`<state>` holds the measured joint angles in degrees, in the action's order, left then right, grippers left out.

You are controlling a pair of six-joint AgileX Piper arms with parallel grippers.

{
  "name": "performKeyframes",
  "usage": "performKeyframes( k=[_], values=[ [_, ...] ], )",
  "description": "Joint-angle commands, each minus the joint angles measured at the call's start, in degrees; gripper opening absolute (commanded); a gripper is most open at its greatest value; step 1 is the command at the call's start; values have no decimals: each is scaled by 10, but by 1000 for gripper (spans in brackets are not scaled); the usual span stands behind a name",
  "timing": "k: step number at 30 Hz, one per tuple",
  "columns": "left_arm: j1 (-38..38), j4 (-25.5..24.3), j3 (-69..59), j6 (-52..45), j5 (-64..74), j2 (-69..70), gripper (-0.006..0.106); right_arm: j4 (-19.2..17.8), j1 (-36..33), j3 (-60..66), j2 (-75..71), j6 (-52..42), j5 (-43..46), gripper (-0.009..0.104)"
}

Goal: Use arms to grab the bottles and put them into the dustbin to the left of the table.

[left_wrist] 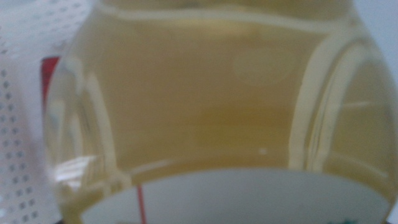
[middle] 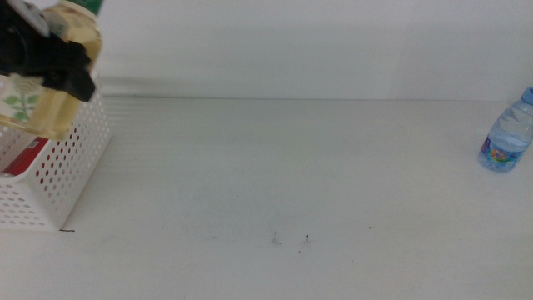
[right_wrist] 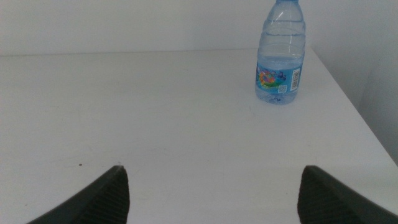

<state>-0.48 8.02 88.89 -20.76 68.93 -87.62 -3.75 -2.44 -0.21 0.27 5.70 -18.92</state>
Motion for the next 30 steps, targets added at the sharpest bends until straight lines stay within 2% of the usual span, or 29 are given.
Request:
performKeyframes(
  k=[1,8,17,30],
  values=[
    [21,8,45,-4,10,-14,-2,-3,3,2,-3,-1,7,86],
    [68,0,112,-22,10,-65,-2,-3,3,2,-3,-1,7,86],
    [130,-22,113,-26,10,-139,-2,-3,3,2,-3,-1,7,86],
    [148,-73,112,-32,-23,-221,-2,-3,3,2,-3,-1,7,86]
  ],
)
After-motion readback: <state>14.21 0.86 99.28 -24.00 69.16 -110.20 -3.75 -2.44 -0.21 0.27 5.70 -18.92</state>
